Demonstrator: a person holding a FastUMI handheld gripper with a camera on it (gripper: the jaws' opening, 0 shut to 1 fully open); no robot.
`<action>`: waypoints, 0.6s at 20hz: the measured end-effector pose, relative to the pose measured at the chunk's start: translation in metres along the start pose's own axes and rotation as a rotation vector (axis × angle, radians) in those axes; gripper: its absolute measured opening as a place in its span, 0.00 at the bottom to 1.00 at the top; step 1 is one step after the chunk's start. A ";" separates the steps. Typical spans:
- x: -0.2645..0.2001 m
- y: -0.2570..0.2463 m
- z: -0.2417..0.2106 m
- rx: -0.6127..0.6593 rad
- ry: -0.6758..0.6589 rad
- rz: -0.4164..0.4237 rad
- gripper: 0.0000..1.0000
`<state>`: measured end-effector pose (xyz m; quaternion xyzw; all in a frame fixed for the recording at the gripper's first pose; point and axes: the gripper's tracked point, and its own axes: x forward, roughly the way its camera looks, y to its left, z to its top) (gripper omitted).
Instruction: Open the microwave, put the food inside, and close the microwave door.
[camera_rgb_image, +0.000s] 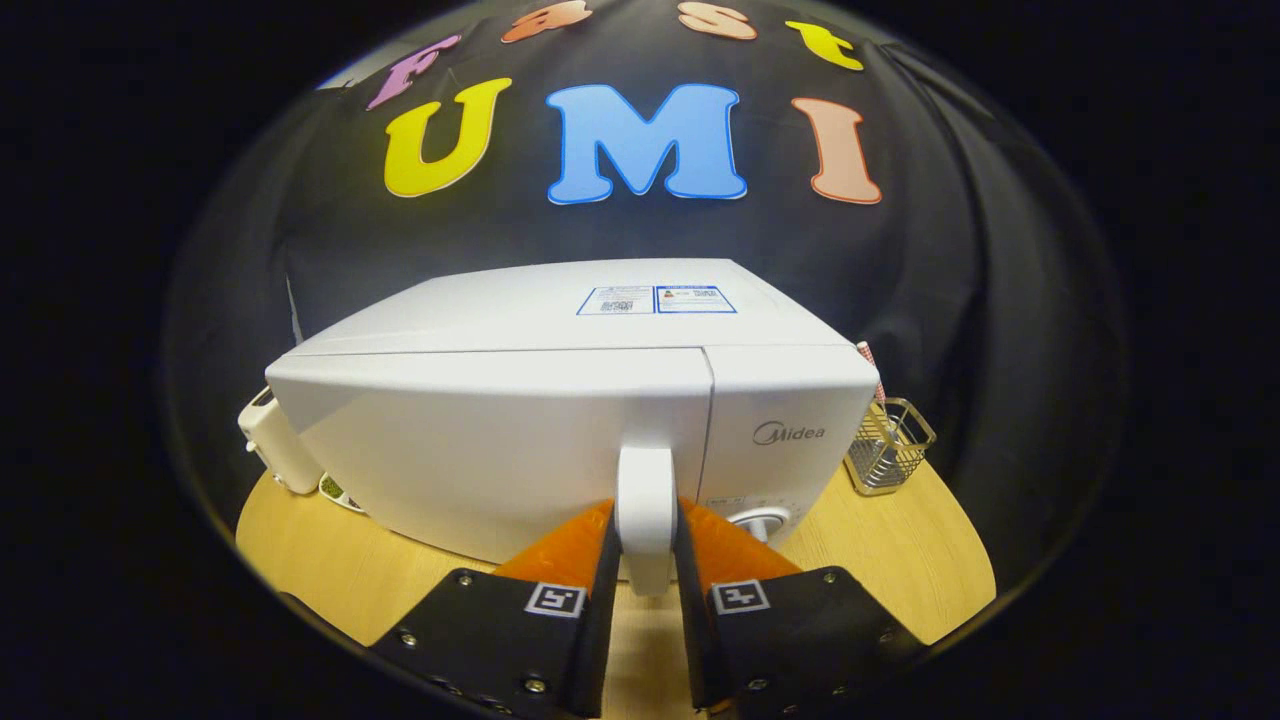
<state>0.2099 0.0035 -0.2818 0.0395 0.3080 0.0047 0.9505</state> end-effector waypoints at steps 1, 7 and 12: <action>0.001 0.000 -0.002 -0.001 0.005 0.001 0.32; 0.000 0.000 0.000 -0.013 0.022 -0.022 0.06; -0.003 0.001 -0.002 -0.005 0.032 -0.026 0.06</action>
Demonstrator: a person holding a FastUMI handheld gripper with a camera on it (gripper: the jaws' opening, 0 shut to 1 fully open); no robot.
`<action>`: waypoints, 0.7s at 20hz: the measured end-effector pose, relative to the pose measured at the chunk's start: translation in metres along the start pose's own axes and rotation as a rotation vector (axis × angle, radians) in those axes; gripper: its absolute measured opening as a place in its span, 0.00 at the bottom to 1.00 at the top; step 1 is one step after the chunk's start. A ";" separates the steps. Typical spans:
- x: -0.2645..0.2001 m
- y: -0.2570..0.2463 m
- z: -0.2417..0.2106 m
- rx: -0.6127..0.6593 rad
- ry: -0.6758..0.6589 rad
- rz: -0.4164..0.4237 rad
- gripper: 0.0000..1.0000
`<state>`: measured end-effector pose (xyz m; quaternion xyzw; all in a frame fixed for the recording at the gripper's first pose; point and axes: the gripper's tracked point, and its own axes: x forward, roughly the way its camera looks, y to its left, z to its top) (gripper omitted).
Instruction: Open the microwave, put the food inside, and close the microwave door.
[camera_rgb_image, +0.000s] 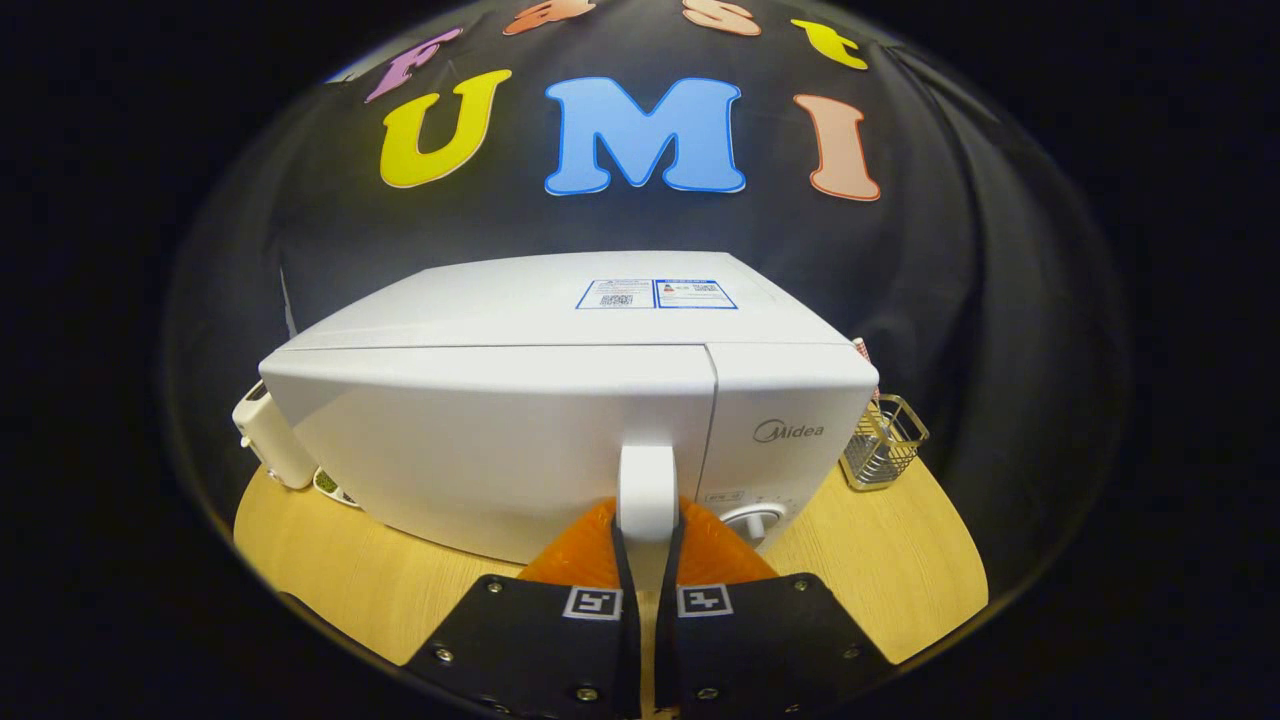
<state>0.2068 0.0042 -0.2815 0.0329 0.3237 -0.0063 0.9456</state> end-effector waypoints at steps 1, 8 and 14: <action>0.000 0.000 0.000 0.002 0.005 0.000 0.06; -0.001 -0.001 -0.001 -0.014 0.004 -0.026 0.06; -0.002 -0.001 -0.002 -0.028 0.012 -0.045 0.06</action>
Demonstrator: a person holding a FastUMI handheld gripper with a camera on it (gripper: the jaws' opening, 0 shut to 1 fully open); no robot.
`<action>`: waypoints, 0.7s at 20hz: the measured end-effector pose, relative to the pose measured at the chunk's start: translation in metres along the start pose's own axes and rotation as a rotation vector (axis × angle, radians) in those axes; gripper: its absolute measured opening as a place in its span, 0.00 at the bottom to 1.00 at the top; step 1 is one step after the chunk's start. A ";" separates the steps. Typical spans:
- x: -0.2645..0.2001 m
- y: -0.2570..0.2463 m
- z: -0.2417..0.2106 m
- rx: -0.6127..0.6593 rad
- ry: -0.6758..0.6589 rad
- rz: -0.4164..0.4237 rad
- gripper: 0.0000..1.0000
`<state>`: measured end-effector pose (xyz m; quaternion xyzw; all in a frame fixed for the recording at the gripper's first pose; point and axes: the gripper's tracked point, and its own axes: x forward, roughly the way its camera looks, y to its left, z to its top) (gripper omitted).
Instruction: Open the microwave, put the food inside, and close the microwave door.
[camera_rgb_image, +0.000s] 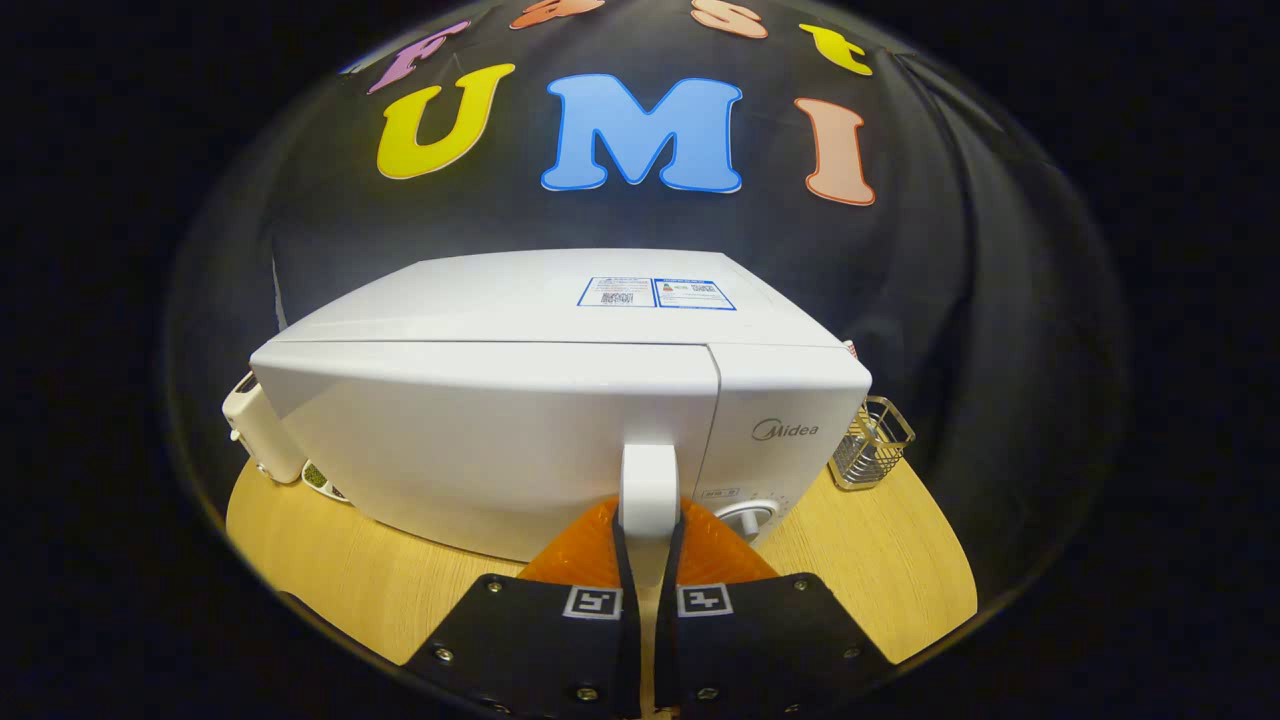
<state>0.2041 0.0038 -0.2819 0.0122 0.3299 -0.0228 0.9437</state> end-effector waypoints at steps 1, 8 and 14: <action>-0.003 0.001 -0.001 0.004 0.000 -0.001 0.06; -0.053 0.015 -0.032 -0.027 0.021 0.009 0.06; -0.093 0.036 -0.056 -0.007 0.072 0.026 0.06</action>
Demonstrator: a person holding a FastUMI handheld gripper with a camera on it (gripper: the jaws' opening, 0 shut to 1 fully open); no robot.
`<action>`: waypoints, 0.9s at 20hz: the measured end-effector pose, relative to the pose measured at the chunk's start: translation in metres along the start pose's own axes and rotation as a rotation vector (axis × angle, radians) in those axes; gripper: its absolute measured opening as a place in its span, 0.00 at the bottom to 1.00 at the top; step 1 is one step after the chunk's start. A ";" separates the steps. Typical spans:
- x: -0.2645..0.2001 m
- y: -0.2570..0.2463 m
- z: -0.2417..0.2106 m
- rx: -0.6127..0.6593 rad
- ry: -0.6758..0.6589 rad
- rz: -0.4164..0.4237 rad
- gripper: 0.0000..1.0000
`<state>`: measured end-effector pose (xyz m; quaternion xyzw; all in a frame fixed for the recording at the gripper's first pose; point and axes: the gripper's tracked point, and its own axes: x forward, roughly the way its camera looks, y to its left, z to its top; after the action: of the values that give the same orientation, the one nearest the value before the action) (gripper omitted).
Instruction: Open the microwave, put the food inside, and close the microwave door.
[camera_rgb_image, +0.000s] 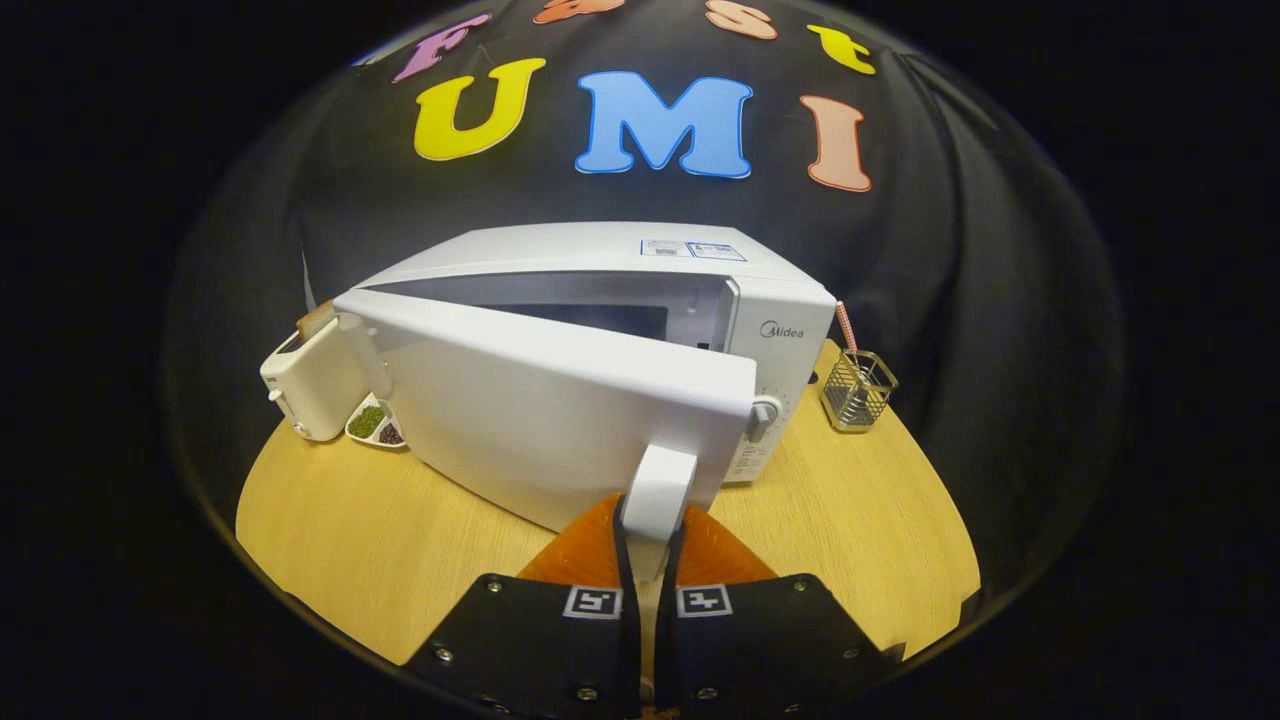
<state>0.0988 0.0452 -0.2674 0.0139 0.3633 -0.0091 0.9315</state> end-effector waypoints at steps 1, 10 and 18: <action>-0.006 0.004 -0.004 0.004 0.002 0.002 0.06; -0.049 0.046 -0.036 -0.002 0.042 0.071 0.18; -0.081 0.084 -0.060 -0.115 0.057 0.137 0.24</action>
<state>0.0008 0.1321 -0.2556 -0.0148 0.3878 0.0759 0.9185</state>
